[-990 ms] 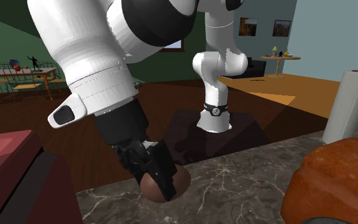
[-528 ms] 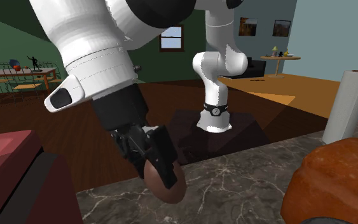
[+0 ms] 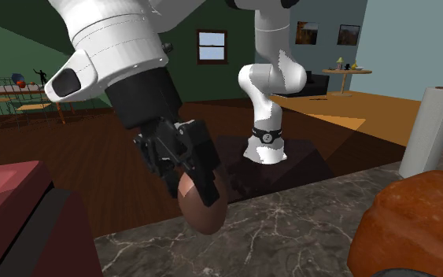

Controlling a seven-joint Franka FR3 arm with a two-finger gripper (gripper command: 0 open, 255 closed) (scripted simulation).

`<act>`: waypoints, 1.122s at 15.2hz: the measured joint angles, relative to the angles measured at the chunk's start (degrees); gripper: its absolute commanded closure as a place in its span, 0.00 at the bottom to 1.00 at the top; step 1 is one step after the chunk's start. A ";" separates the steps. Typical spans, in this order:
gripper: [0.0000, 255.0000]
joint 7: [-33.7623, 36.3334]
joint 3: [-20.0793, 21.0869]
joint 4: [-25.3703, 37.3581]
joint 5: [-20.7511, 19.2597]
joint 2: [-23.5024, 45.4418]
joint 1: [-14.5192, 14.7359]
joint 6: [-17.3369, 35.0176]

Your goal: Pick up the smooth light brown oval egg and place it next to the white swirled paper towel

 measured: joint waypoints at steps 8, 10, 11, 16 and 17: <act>1.00 2.13 -0.28 3.37 -0.93 -2.02 -0.11 -4.95; 1.00 2.65 -0.31 4.98 -1.04 -1.85 -0.24 -6.30; 1.00 2.87 -0.35 5.59 -1.13 -1.98 -0.31 -7.01; 1.00 4.12 -0.46 8.55 -1.47 -2.56 -0.54 -10.31; 1.00 4.38 -0.47 9.31 -1.51 -2.55 -0.60 -11.02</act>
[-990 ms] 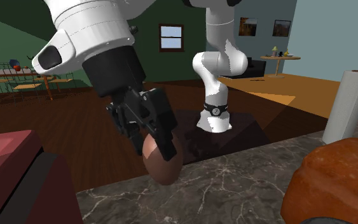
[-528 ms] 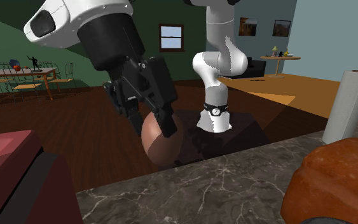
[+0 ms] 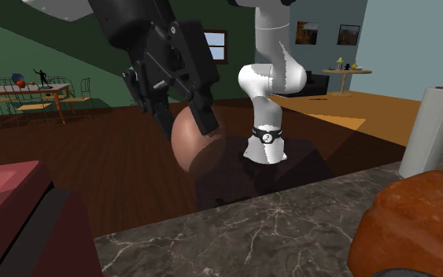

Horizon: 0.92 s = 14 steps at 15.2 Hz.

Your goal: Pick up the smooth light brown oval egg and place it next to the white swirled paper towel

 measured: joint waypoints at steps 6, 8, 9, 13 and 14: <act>1.00 1.49 -0.08 4.72 -0.16 0.14 -0.47 -4.33; 1.00 1.99 -0.06 6.09 -0.17 0.19 -0.56 -5.55; 1.00 2.39 -0.03 7.36 -0.14 0.45 -0.64 -6.48; 1.00 3.46 -0.02 11.09 -0.07 0.89 -1.05 -9.58; 1.00 3.79 0.00 12.21 -0.02 1.11 -1.15 -10.42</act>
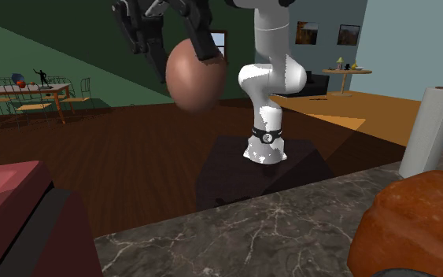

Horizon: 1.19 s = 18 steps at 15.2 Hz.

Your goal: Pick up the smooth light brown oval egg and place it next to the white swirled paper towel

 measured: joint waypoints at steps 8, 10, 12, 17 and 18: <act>1.00 2.38 0.17 9.73 0.66 2.34 -1.28 -7.00; 1.00 3.07 0.27 10.07 0.65 1.94 -0.97 -7.54; 1.00 3.99 0.50 3.83 -0.10 -2.30 1.15 -4.99; 1.00 7.71 2.06 -10.27 -1.73 -12.07 6.18 1.38; 1.00 8.37 2.39 -12.61 -1.99 -13.83 6.87 2.29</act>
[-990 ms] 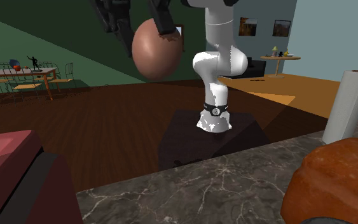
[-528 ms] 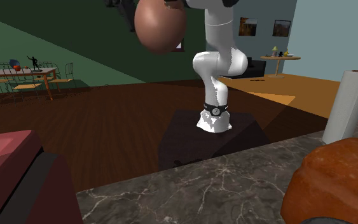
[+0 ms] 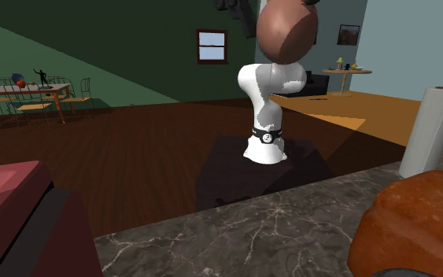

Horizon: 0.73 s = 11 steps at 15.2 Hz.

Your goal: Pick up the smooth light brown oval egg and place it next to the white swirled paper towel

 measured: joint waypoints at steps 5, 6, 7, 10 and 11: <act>1.00 4.70 2.59 -9.20 -0.73 -6.60 3.70 4.84; 1.00 5.67 3.21 -11.22 -0.82 -7.94 4.42 6.00; 1.00 6.99 3.92 -12.29 -0.89 -8.97 5.17 6.62; 1.00 10.65 6.08 -16.15 -0.99 -12.16 7.27 8.89; 1.00 11.77 6.74 -16.92 -0.98 -12.82 7.86 9.48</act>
